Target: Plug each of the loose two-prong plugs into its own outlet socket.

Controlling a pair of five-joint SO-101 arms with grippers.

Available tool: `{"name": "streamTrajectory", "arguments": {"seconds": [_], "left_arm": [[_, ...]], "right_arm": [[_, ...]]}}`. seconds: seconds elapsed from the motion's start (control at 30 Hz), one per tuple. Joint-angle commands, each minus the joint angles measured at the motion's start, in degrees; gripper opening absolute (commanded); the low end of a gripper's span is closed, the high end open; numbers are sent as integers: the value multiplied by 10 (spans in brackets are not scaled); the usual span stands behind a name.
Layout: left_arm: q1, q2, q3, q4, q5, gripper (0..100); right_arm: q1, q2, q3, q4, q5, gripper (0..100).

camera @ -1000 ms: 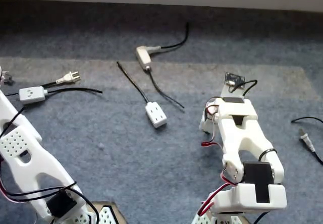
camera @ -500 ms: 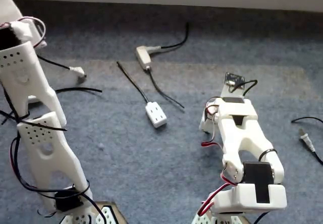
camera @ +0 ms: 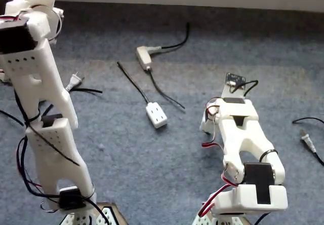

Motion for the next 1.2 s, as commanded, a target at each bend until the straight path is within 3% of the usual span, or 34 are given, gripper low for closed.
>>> {"name": "streamTrajectory", "arguments": {"seconds": [0.0, 0.1, 0.23, 0.4, 0.53, 0.8, 1.17], "left_arm": [[57, -116, -21, 6, -24, 6], [69, -154, -8, 7, -21, 6], [58, -191, 128, 8, -21, 6], [46, -329, 469, 8, -23, 6], [87, -471, 767, -8, -26, 6], [186, -684, 1244, -254, -27, 8], [236, -766, 1565, -472, -27, 8]], "right_arm": [[5, -6, -6, -28, -2, 181], [5, -6, -5, -28, -2, 181], [6, -6, -5, -28, -2, 181], [6, -6, -5, -28, -2, 181], [6, -6, -6, -28, -2, 181], [7, -6, -4, -28, -2, 181], [7, -6, -4, -28, -2, 181]]}}
